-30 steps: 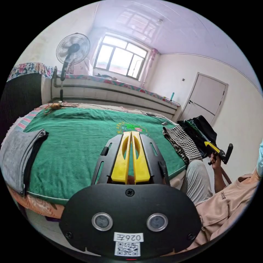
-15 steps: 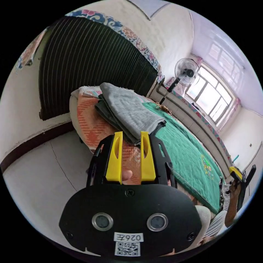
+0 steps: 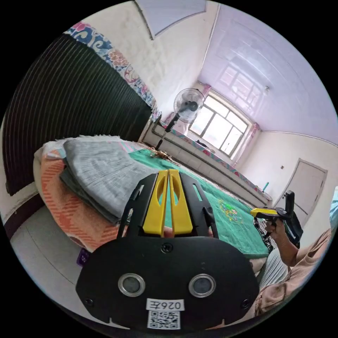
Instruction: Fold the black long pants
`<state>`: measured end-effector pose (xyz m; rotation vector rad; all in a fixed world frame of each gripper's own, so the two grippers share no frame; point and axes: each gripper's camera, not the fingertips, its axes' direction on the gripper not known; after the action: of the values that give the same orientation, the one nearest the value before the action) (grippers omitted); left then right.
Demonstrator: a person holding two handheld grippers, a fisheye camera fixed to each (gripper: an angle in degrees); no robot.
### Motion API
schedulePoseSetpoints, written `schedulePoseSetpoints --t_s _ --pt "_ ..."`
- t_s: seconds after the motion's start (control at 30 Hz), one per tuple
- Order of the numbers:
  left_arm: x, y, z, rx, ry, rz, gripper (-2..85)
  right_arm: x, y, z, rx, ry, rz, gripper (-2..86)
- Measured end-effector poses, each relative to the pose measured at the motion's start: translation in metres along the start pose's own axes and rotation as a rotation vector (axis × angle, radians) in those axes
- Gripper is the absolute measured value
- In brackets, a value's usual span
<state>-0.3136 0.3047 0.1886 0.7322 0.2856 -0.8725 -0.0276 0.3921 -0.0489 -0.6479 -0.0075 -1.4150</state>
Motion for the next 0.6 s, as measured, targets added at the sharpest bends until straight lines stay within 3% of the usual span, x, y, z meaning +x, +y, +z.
schedulePoseSetpoints --t_s 0.17,0.33,0.43,0.6 --pt "0.141 -0.018 0.159 -0.356 0.469 0.245 -0.9 0.061 0.161 -0.165 0.041 0.430 0.381 -0.9" --pt "0.308 0.032 0.299 -0.653 0.687 0.455 -0.8 0.079 0.326 -0.277 0.054 0.640 0.803 -0.8" --pt "0.413 0.085 0.368 -0.712 0.760 0.542 0.1 0.084 0.412 -0.313 0.052 0.781 1.000 -0.4" --pt "0.558 0.182 0.474 -0.820 0.837 0.599 12.0 0.116 0.503 -0.336 0.076 0.781 1.167 3.7"
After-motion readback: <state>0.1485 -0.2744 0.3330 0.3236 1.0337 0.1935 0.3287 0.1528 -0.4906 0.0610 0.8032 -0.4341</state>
